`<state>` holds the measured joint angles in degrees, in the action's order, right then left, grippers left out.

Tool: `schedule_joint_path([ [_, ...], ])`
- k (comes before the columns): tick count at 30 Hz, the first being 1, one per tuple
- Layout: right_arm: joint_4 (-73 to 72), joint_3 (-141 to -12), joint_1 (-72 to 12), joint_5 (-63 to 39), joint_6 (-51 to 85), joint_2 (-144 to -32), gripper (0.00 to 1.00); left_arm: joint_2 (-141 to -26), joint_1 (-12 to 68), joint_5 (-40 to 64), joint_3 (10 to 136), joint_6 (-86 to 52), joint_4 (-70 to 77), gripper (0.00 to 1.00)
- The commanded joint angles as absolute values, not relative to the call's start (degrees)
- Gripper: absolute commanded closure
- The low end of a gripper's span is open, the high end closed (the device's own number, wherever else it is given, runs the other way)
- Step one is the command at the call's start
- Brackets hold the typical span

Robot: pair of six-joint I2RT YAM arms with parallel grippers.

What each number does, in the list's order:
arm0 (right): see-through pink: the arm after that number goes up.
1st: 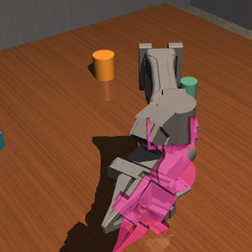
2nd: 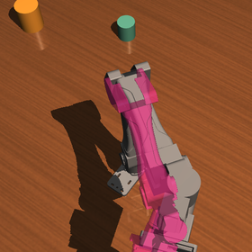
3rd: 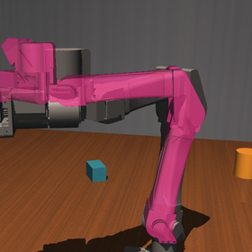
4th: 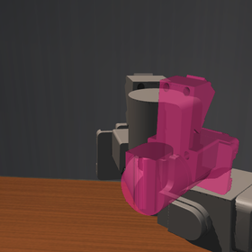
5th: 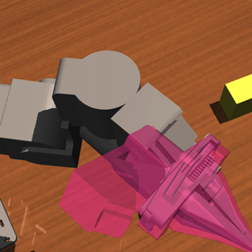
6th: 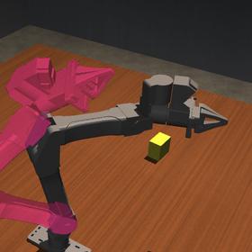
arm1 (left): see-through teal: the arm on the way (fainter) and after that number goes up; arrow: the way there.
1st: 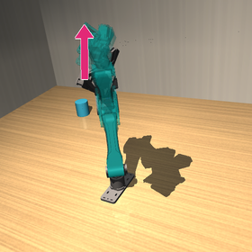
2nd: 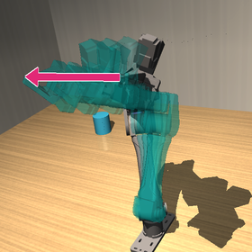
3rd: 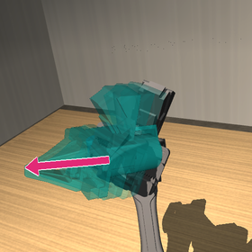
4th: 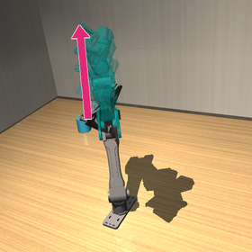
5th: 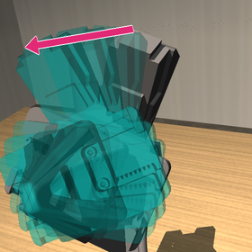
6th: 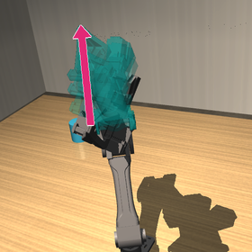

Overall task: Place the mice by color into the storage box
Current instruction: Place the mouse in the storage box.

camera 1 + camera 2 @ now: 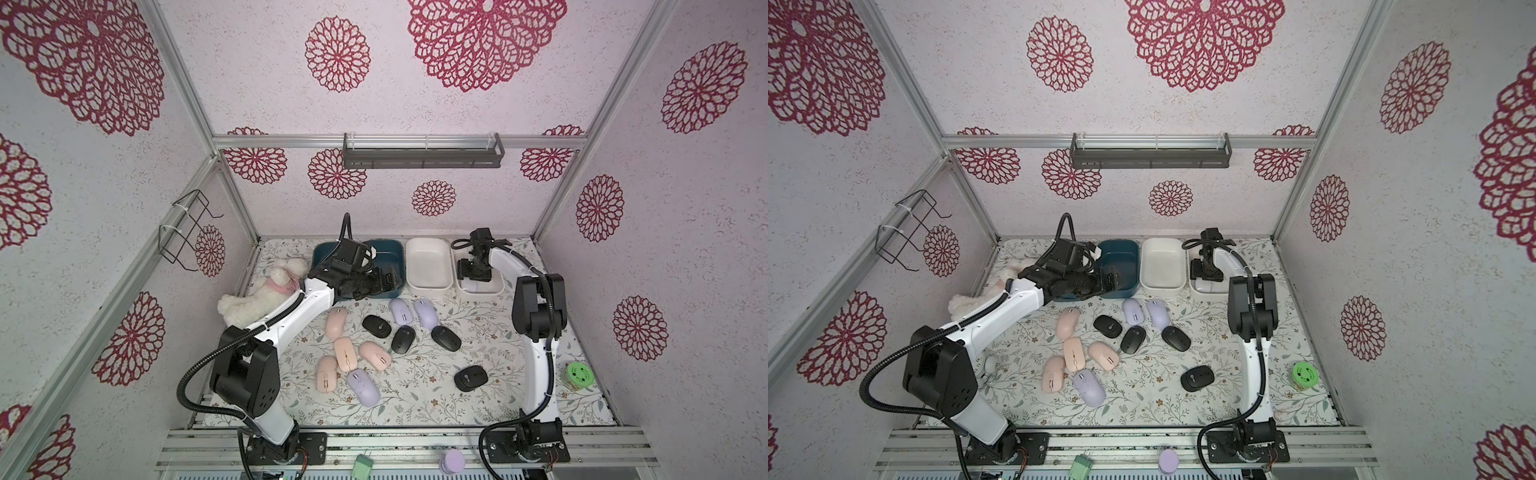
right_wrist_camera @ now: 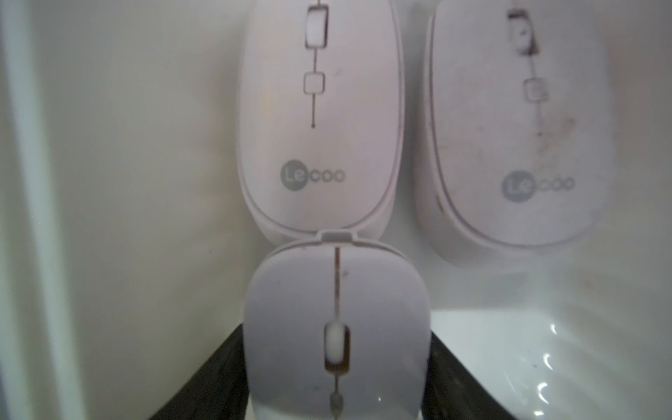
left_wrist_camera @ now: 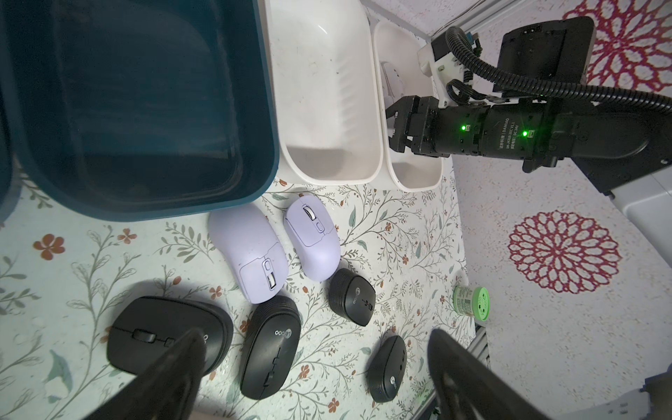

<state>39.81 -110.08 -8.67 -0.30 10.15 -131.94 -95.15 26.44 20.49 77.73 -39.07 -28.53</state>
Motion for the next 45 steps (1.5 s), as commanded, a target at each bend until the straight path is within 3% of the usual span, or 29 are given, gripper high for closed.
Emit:
schedule_joint_path([
  [1,40.55,-110.55,-9.15,-0.88,10.94,-128.47,0.32,-94.15,26.17,20.74,78.57,-39.25,-28.01,0.03],
  [6,40.02,-109.06,-9.39,0.37,11.14,-127.31,0.39,-93.87,26.16,20.84,78.48,-39.21,-27.94,0.03],
  [13,41.78,-109.71,-9.58,0.52,9.83,-126.38,0.41,-93.78,26.23,21.27,78.4,-39.47,-27.62,0.03],
  [26,48.87,-114.61,-9.0,0.01,7.94,-129.07,0.4,-93.78,26.37,22.27,78.25,-39.81,-27.25,0.03],
  [45,48.24,-113.62,-8.81,-1.26,10.52,-132.61,0.37,-93.87,26.69,22.44,78.4,-39.72,-27.33,0.03],
])
